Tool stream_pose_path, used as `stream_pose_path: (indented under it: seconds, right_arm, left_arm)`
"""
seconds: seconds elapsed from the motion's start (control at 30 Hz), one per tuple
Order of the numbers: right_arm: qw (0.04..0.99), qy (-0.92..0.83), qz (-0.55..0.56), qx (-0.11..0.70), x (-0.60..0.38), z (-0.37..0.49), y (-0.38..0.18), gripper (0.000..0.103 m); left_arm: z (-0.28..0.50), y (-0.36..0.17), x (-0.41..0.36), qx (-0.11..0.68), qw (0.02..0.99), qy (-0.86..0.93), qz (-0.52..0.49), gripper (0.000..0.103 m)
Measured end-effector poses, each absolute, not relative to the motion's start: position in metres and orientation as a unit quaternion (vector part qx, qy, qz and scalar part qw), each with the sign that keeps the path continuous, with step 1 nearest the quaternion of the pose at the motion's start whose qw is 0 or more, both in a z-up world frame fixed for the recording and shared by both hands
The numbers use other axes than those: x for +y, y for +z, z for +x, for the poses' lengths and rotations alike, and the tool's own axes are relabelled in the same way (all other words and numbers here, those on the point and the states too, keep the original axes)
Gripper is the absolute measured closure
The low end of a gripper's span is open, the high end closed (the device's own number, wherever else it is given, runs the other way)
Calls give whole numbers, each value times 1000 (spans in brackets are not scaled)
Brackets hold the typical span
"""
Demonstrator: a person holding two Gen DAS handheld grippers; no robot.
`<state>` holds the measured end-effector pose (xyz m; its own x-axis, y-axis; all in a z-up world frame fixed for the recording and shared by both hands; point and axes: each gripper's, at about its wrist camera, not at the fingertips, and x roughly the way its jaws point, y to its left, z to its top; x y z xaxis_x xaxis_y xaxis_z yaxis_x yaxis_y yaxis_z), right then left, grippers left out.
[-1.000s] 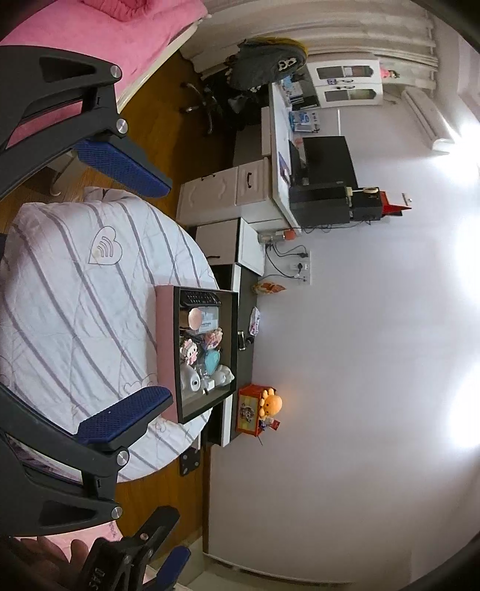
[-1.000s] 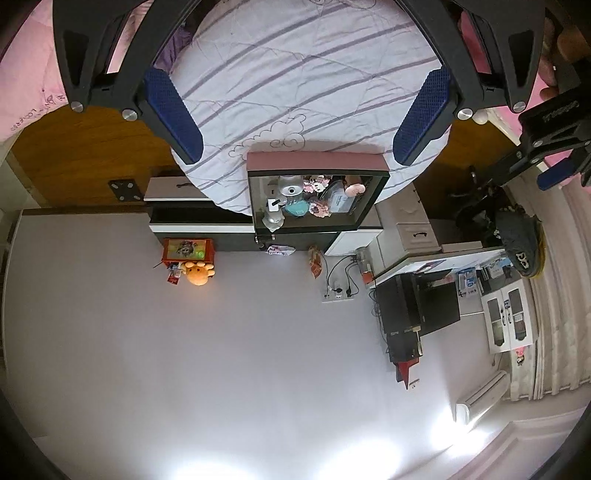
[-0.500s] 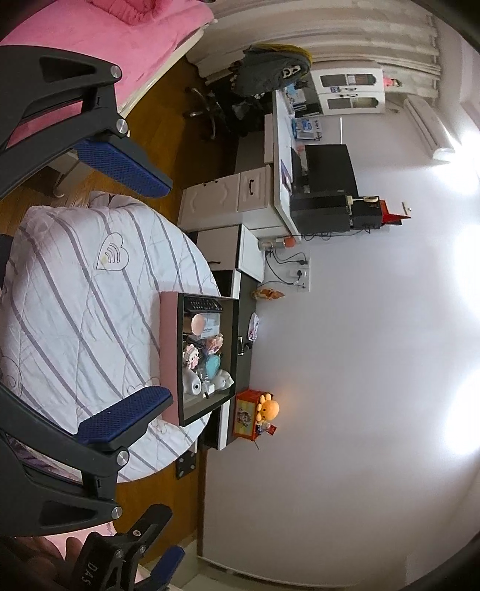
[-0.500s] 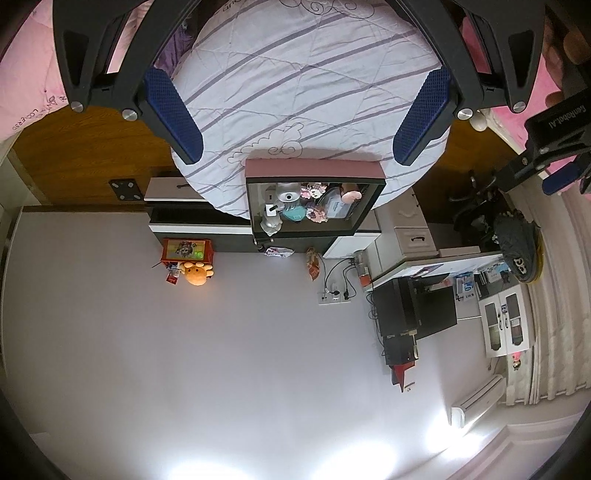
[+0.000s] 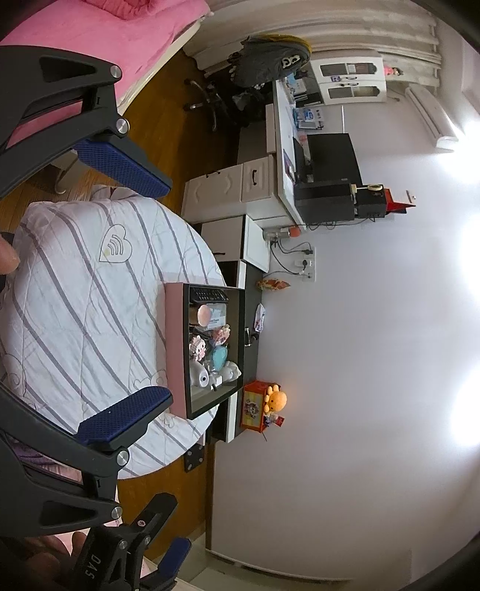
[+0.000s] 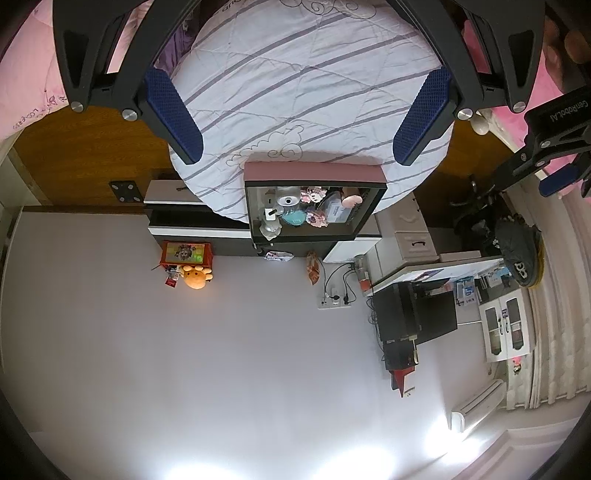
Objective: Organize rigid objects
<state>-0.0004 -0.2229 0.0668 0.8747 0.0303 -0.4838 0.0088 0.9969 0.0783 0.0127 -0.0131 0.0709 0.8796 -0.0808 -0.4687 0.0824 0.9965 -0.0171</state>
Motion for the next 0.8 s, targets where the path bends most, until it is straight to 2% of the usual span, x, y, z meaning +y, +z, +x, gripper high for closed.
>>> stream_pose_path:
  seconds: [0.8]
  right_arm:
    - [966, 7, 39, 257, -216, 3, 63, 0]
  left_arm:
    - [19, 62, -7, 250, 967, -54, -14, 0]
